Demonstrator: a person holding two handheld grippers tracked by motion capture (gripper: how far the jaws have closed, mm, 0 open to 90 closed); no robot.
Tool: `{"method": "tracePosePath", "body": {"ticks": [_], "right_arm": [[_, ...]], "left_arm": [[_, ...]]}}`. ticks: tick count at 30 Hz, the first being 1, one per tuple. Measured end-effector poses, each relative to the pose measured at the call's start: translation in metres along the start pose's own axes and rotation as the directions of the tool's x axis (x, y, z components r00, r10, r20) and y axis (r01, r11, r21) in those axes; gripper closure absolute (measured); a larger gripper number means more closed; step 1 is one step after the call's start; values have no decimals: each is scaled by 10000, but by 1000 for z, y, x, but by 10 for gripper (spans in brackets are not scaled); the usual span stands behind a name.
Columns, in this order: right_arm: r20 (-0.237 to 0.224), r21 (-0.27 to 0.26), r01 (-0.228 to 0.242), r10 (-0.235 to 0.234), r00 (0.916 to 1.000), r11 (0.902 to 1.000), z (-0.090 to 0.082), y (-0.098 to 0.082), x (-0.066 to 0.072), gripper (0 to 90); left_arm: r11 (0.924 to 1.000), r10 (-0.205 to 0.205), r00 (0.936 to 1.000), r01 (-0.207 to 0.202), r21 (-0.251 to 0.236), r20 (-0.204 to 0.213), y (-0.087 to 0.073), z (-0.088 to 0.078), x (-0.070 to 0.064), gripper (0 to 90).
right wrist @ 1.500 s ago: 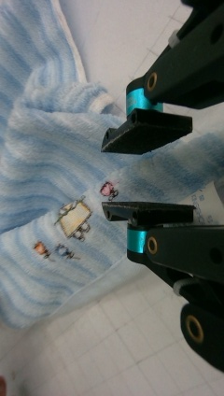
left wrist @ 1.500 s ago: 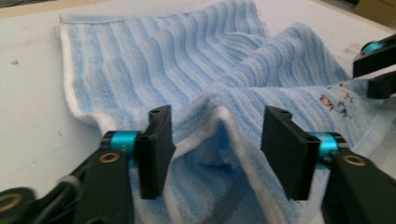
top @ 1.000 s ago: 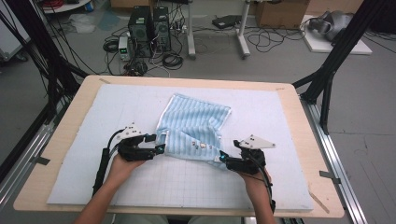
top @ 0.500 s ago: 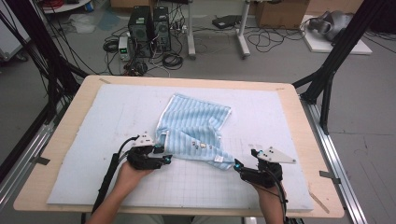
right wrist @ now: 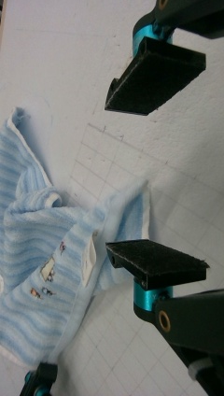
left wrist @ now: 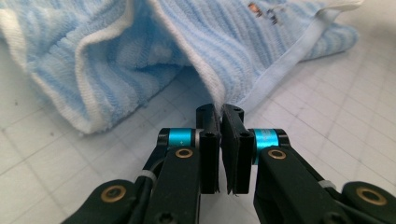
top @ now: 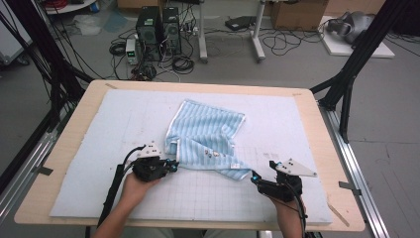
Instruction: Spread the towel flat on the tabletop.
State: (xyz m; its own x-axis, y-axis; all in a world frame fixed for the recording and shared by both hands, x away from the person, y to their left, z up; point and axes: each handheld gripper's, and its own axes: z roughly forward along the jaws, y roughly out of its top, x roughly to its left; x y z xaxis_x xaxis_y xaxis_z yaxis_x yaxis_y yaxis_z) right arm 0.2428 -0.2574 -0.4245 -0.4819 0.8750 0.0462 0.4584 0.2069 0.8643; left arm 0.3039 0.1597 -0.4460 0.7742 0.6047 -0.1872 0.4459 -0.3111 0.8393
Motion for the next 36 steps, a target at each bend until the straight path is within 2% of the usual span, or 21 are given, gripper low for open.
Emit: {"method": "tracePosePath", "body": {"ticks": [3,6,11,14,18,21,25,28,34,36], "right_arm": [[24,64,-46,46,10000,10000,-1,-1,0,266],[49,67,-27,27,10000,10000,0,-1,1,271],[60,238,148,-150,9999,9996,5,0,5,294],[-65,393,305,-303,9995,9988,9,1,9,317],[-160,517,552,-545,9984,9971,11,2,15,320],[-139,562,642,-635,9979,9964,12,2,17,320],[-189,595,694,-684,9975,9958,13,2,18,335],[-300,692,750,-730,9969,9948,16,3,21,363],[-530,973,1004,-956,9940,9902,34,8,33,378],[-601,1253,1012,-943,9937,9869,43,9,38,391]], "left_arm": [[9988,-166,9997,175,-466,195,-4,-14,1,868],[9975,-144,9997,157,-688,196,-8,-25,1,889],[9969,-82,9996,102,-776,256,-13,-35,-1,889],[9952,-168,9983,221,-948,560,-15,-41,-3,890],[9944,-42,9965,129,-1044,832,-22,-56,-10,890],[9955,189,9973,-122,-938,710,-32,-68,-16,890],[9962,150,9984,-104,-860,536,-46,-81,-16,890],[9978,49,9983,-10,-665,584,-56,-87,-15,890],[9975,-6,9977,54,-703,683,-67,-97,-18,890],[9973,-5,9977,54,-728,672,-70,-98,-18,889]]}}
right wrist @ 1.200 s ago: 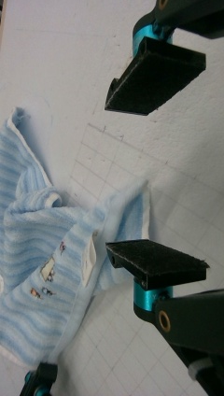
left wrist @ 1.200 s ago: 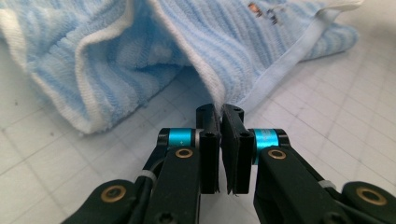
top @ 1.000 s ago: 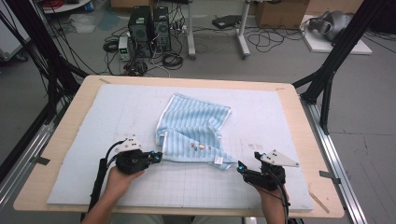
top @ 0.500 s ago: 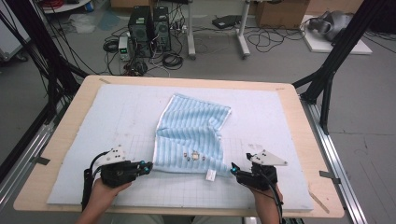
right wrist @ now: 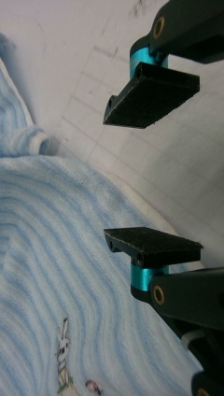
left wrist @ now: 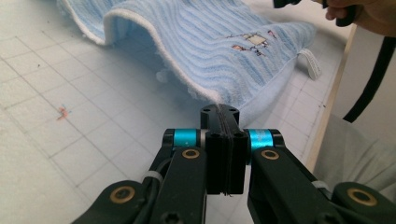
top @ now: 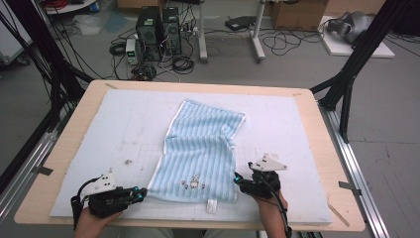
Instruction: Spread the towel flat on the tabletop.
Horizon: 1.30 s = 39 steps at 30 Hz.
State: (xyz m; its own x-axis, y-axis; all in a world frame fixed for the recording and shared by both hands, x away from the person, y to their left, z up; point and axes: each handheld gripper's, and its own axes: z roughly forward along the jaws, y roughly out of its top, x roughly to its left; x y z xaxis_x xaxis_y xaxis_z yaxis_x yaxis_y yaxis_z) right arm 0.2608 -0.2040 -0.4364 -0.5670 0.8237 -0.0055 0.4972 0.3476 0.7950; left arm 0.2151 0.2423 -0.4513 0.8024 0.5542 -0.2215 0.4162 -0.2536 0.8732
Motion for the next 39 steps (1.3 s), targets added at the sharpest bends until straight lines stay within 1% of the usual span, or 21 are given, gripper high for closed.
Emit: {"method": "tracePosePath", "body": {"ticks": [1,4,6,7,8,10,11,13,14,15,16,20,22,23,26,27,28,30,32,35,39], "right_arm": [[-83,97,13,-12,10000,10000,5,1,2,400],[-341,481,188,-172,9993,9987,17,5,6,473],[-199,673,215,-202,9996,9975,23,7,8,519],[-152,737,94,-83,9998,9972,25,8,8,536],[-81,764,37,-30,10000,9971,28,8,8,556],[-296,731,-220,242,9993,9971,31,8,5,616],[-320,670,-361,383,9988,9971,31,8,4,672],[-538,708,-277,316,9981,9971,31,8,2,819],[-516,676,-140,175,9985,9976,31,9,2,842],[-264,645,70,-53,9996,9979,31,9,2,848],[-63,579,110,-107,9999,9983,30,10,2,851],[916,189,80,-97,9957,9998,31,14,-6,851],[1458,222,180,-210,9891,9996,31,15,-10,851],[1572,354,161,-215,9873,9992,32,15,-12,851],[1475,814,190,-309,9886,9965,33,13,-11,816],[1424,864,194,-316,9893,9961,32,12,-10,740],[1409,744,96,-200,9898,9972,29,12,-11,660],[1270,168,-25,3,9919,9999,20,11,-9,532],[1139,-319,22,14,9935,9995,9,11,-6,493],[682,-594,173,-132,9976,9981,-2,8,-4,475],[243,-369,356,-347,9991,9987,-8,2,-3,471]], "left_arm": [[10000,-85,9999,85,-14,-62,-1,0,0,855],[9995,-295,9988,298,69,-387,-2,2,2,619],[9993,-374,9972,372,-49,-640,-1,1,2,546],[9990,-439,9966,435,-68,-697,-1,1,3,507],[9986,-524,9963,519,-91,-685,-1,2,3,494],[9985,-533,9959,526,-120,-733,0,2,4,478],[9985,-543,9957,535,-138,-744,0,2,5,478],[9984,-549,9953,540,-136,-794,1,3,6,477],[9980,-618,9945,606,-173,-851,2,4,6,476],[9977,-668,9939,652,-204,-882,3,5,7,472],[9975,-696,9932,678,-220,-929,4,6,7,469],[9971,-753,9921,735,-214,-1005,9,12,9,469],[9975,-704,9920,688,-181,-1047,13,15,9,465],[9976,-678,9922,661,-193,-1049,15,17,10,462],[9972,-711,9908,682,-291,-1149,21,22,13,453],[9969,-750,9898,718,-310,-1213,23,24,14,439],[9967,-762,9893,720,-377,-1248,24,26,15,427],[9951,-892,9881,832,-525,-1254,27,30,17,415],[9943,-935,9881,864,-625,-1223,29,34,17,410],[9946,-935,9889,875,-553,-1157,33,44,17,405],[9954,-951,9894,929,-248,-1095,40,61,14,400]]}}
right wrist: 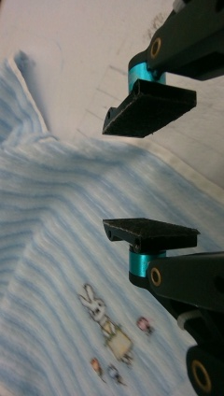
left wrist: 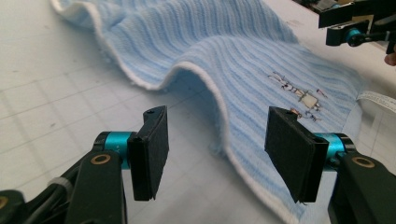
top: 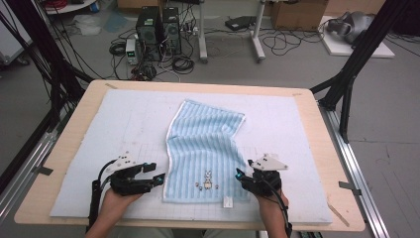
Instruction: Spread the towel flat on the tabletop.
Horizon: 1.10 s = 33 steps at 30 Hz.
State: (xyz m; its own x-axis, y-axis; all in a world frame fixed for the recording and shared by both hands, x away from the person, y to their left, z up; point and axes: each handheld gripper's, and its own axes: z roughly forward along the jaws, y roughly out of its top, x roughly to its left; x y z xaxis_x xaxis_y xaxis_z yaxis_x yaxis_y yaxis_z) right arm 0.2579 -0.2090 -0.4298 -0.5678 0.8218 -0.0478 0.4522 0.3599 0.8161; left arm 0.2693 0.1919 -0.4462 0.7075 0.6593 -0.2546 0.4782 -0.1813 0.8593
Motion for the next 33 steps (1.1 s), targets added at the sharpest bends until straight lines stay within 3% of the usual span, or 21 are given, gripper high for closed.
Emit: {"method": "tracePosePath", "body": {"ticks": [4,7,10,13,15,17,26,30,33], "right_arm": [[-620,309,204,-184,9979,9993,-2,-5,5,512],[-1081,576,164,-101,9941,9982,-2,-11,9,562],[-1387,1125,264,-106,9903,9933,5,-19,9,607],[-1553,947,12,136,9878,9955,3,-22,6,720],[-1817,978,162,19,9833,9951,0,-23,7,824],[-2004,988,371,-166,9796,9944,-4,-25,10,854],[-2904,1044,994,-652,9547,9896,-25,-36,25,858],[-3316,1166,1320,-867,9394,9844,-34,-41,33,859],[-3453,1260,1493,-978,9334,9807,-40,-43,38,858]], "left_arm": [[9976,-52,9999,44,697,106,1,16,-4,415],[9905,357,9992,-376,1320,168,2,23,-8,489],[9814,890,9960,-871,1710,-34,2,25,-14,649],[9780,882,9958,-915,1875,256,1,24,-13,859],[9747,1008,9941,-1069,1963,407,1,22,-15,870],[9735,977,9934,-1079,2017,600,-1,19,-17,874],[9691,817,9861,-1125,2195,1447,-15,-3,-24,875],[9637,793,9788,-1237,2365,1890,-22,-13,-29,875],[9626,814,9753,-1303,2375,2052,-25,-18,-30,873]]}}
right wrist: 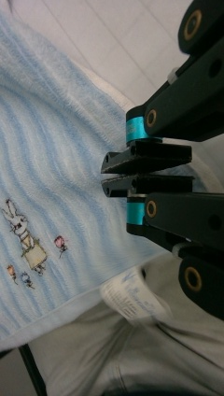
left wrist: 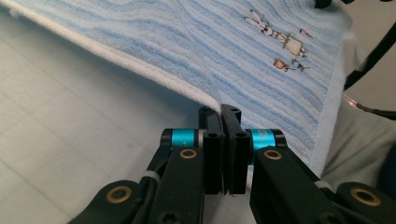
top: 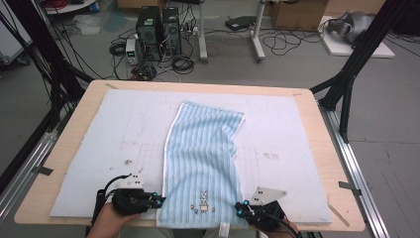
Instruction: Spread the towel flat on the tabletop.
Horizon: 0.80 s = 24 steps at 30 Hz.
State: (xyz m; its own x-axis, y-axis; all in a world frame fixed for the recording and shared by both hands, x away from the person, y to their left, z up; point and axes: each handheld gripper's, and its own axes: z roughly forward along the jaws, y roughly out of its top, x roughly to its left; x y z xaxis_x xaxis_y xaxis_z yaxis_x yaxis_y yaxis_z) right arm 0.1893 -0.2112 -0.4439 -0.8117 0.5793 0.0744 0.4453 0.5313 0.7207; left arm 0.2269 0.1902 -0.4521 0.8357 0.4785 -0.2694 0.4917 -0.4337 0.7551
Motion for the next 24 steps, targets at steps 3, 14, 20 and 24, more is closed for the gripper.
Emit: {"method": "tracePosePath", "body": {"ticks": [3,14,20,24], "right_arm": [[-4,-73,15,-15,10000,10000,-1,0,5,794],[1710,-1705,-1064,1357,9759,9796,0,25,-28,647],[2283,-664,-1349,1467,9625,9886,31,27,-38,732],[2210,-506,-1103,1188,9680,9926,28,26,-33,853]], "left_arm": [[9998,34,10000,-36,-218,-79,-2,-1,1,840],[9655,-1492,9788,1135,-2345,-1405,12,-7,27,439],[9891,-1166,9788,991,-1092,-1681,20,16,25,565],[9962,-612,9810,486,-718,-1843,20,18,20,849]]}}
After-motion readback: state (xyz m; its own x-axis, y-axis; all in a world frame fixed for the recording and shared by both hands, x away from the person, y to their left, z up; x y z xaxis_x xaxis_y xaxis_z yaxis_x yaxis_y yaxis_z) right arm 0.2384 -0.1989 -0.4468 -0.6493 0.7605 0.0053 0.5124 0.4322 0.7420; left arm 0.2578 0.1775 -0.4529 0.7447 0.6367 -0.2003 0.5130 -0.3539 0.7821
